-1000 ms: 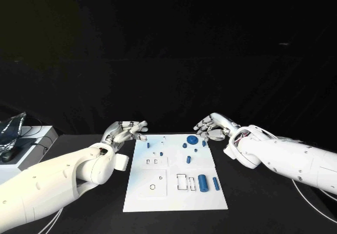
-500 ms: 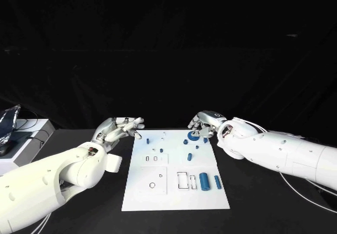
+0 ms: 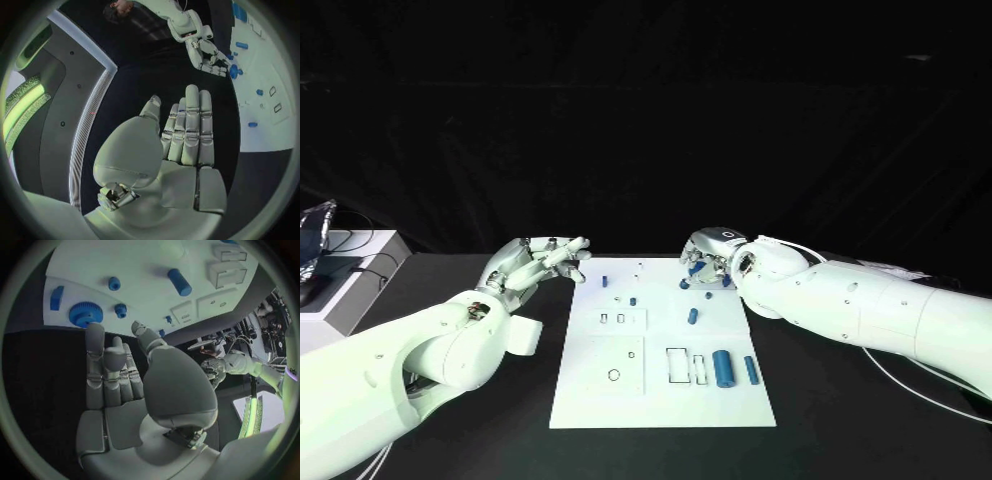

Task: Assemble the parts on the task board

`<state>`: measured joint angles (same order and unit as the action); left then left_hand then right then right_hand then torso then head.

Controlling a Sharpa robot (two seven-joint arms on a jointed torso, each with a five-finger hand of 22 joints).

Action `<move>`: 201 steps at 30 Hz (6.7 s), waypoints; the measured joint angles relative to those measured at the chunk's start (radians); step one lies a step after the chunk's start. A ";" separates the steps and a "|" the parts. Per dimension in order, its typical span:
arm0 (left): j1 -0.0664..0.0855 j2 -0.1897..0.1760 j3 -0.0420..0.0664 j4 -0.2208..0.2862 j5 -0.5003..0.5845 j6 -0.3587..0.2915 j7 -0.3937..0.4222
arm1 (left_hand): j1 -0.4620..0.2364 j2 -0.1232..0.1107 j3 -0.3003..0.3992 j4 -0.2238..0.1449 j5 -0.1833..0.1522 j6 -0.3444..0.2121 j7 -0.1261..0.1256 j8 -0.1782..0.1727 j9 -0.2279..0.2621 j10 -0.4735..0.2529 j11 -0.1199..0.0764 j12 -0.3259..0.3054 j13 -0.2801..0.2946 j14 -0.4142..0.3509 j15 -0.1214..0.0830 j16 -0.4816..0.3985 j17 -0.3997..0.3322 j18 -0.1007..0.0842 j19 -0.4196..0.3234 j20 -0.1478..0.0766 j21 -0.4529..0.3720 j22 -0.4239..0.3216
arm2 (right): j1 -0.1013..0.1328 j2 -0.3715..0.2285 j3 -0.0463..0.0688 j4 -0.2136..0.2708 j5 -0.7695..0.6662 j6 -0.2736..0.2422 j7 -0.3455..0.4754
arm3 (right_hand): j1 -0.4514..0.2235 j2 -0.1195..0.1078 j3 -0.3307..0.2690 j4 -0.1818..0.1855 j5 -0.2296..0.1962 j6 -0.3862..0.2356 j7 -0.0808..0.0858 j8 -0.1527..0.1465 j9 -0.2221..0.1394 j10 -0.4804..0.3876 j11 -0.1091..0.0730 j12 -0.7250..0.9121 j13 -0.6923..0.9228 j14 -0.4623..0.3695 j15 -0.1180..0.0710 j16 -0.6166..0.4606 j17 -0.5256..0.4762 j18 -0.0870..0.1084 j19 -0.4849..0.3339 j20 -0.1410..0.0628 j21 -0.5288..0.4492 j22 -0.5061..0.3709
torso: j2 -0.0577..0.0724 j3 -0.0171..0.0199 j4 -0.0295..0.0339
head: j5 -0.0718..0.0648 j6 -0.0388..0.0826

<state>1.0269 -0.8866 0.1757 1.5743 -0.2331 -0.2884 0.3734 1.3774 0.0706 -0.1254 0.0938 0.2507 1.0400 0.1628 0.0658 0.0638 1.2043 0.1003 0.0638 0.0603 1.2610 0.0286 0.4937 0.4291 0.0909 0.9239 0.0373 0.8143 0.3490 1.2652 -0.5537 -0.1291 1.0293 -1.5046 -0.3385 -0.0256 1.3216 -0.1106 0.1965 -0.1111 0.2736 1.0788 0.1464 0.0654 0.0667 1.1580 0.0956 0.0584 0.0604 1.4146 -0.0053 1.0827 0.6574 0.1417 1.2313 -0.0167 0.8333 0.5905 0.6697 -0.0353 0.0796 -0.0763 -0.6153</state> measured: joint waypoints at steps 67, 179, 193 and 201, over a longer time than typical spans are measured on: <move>0.000 -0.004 0.001 -0.023 -0.005 0.019 -0.021 | 0.010 0.003 0.013 -0.007 0.000 -0.004 0.004 0.000 0.000 -0.007 0.000 0.000 0.000 0.000 0.000 0.000 -0.012 0.000 -0.003 -0.004 0.008 -0.009 | -0.013 0.017 0.002 -0.029 -0.063 0.057 -0.056 | -0.070 -0.001 0.085 -0.017 0.094 0.043 -0.025 0.000 0.000 0.022 -0.014 0.000 0.002 -0.007 -0.014 0.052 -0.100 0.012 0.226 -0.013 0.027 0.498 | 0.035 -0.0168 0.0277 | -0.021 -0.015; 0.000 -0.015 0.009 0.004 -0.026 0.025 -0.030 | 0.010 0.003 0.018 -0.012 0.000 -0.004 0.004 0.000 0.000 -0.011 0.004 0.000 -0.001 0.000 0.000 0.000 -0.019 0.000 -0.007 0.000 0.017 -0.019 | -0.035 0.228 0.025 -0.195 -0.098 -0.238 -0.156 | -0.037 0.084 0.197 -0.137 0.059 0.143 -0.034 -0.006 0.009 0.110 -0.020 -0.003 0.001 -0.006 -0.028 0.052 -0.051 -0.019 0.231 -0.029 -0.032 0.717 | 0.064 -0.0457 0.0608 | -0.023 -0.008; 0.000 -0.011 0.009 0.001 -0.027 0.026 -0.030 | 0.010 0.003 0.018 -0.012 0.000 -0.004 0.004 0.000 0.000 -0.011 0.004 0.000 -0.001 0.000 0.000 0.000 -0.020 0.000 -0.007 0.000 0.016 -0.021 | -0.025 0.239 0.025 -0.208 -0.082 -0.224 -0.151 | -0.037 0.084 0.202 -0.132 0.063 0.094 -0.016 -0.008 0.002 0.103 -0.027 -0.003 0.000 -0.006 -0.028 0.043 -0.049 -0.018 0.231 -0.029 -0.060 0.717 | 0.066 -0.0486 0.0628 | -0.022 -0.011; 0.000 -0.011 0.009 -0.001 -0.027 0.026 -0.030 | 0.010 0.003 0.018 -0.012 0.000 -0.004 0.004 0.000 0.000 -0.011 0.004 0.000 -0.001 0.000 0.000 0.000 -0.020 0.000 -0.007 0.000 0.016 -0.021 | -0.020 0.243 0.025 -0.223 -0.070 -0.212 -0.148 | -0.063 0.046 0.238 -0.108 0.053 0.035 -0.010 -0.004 0.001 -0.009 -0.005 0.006 0.000 -0.020 -0.007 -0.028 -0.083 -0.009 0.236 -0.013 -0.310 0.698 | 0.066 -0.0504 0.0635 | -0.018 -0.012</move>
<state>1.0273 -0.8973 0.1849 1.5737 -0.2603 -0.2626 0.3430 1.3878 0.0731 -0.1073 0.0814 0.2506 1.0363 0.1664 0.0658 0.0635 1.1936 0.1038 0.0638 0.0598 1.2612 0.0288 0.4936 0.4093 0.0910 0.9167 0.0375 0.8307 0.3279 1.2455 -0.3104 -0.1039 0.8063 -1.5748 -0.5507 -0.1738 1.2584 -0.0642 0.4345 -0.2188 0.3270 1.1136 0.1361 0.0616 0.0681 1.1490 0.0909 0.0644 0.0604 1.3941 -0.0123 1.0547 0.5747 0.1330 1.4678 -0.0297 0.5231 1.2888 0.7361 -0.0857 0.1430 -0.0941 -0.6269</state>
